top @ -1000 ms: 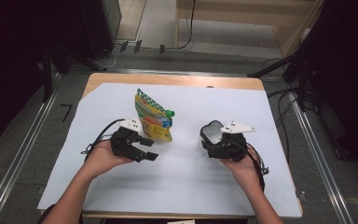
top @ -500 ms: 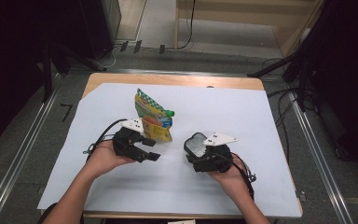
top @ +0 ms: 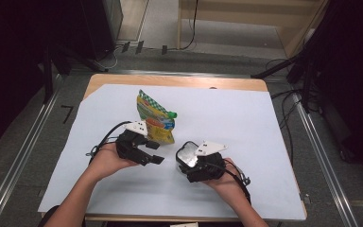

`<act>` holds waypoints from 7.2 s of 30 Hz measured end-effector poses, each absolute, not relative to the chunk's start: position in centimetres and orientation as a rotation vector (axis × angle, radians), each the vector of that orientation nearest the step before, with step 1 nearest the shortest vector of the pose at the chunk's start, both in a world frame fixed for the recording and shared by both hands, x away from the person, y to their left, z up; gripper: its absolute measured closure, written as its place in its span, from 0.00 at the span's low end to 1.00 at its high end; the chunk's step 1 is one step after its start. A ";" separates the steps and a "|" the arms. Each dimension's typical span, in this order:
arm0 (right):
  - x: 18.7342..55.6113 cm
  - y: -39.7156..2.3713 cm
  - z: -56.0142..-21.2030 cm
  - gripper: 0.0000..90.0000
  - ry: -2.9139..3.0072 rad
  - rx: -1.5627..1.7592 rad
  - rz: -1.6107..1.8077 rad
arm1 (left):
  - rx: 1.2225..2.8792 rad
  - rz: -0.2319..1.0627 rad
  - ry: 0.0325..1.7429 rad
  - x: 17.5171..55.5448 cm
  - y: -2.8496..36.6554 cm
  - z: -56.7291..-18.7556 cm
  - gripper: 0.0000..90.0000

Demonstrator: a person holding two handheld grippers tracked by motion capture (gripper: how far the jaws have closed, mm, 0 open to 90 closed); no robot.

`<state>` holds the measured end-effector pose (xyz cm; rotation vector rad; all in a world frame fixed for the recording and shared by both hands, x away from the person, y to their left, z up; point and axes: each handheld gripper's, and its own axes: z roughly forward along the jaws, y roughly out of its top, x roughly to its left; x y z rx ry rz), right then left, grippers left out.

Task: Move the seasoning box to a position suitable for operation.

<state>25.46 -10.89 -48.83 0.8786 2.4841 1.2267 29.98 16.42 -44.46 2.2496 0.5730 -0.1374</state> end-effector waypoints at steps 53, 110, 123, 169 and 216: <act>20.6 -16.4 -47.1 1.00 2.589 0.960 1.296 | 2.260 -0.171 0.473 29.6 14.0 -45.1 0.39; 25.1 -20.6 -47.7 1.00 2.428 1.212 1.224 | 2.286 -0.124 0.434 29.6 7.4 -46.5 0.19; 25.5 -20.2 -48.0 1.00 2.413 1.236 1.199 | 2.265 -0.108 0.440 29.7 6.7 -46.6 0.16; 25.2 -19.9 -47.8 1.00 2.401 1.225 1.171 | 2.237 -0.130 0.304 29.4 4.3 -42.3 0.47; 21.9 -20.3 -46.0 0.97 2.442 1.175 1.250 | 2.205 -0.224 0.302 30.6 4.2 -40.5 0.75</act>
